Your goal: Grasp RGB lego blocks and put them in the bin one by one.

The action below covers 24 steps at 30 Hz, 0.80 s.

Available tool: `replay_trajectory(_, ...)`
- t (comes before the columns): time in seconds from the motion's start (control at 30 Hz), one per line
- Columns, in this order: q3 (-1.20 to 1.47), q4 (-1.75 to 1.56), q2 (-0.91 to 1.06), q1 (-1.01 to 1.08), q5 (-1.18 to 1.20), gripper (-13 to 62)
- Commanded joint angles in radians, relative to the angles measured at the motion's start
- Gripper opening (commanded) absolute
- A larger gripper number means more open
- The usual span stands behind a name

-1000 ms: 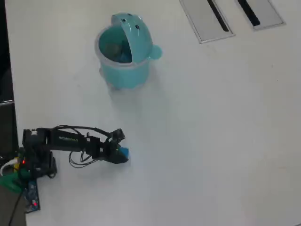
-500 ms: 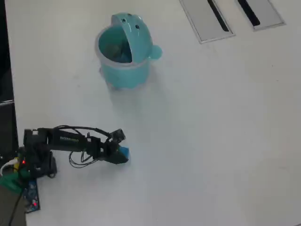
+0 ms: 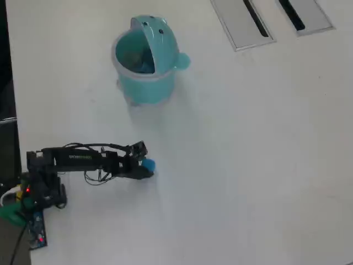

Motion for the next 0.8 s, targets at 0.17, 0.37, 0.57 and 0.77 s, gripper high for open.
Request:
replay_trajectory(0.17, -0.167, -0.075, 0.123, -0.106, 0.144, 12.5)
replay_trajectory(0.37, -0.198, -0.115, 0.224, -0.256, 0.249, 12.5)
replay_trajectory(0.57, -0.258, -0.12, 0.281, -0.383, 0.304, 12.4)
replay_trajectory(0.77, -0.42, -0.12, 0.298, -0.541, 0.305, 12.3)
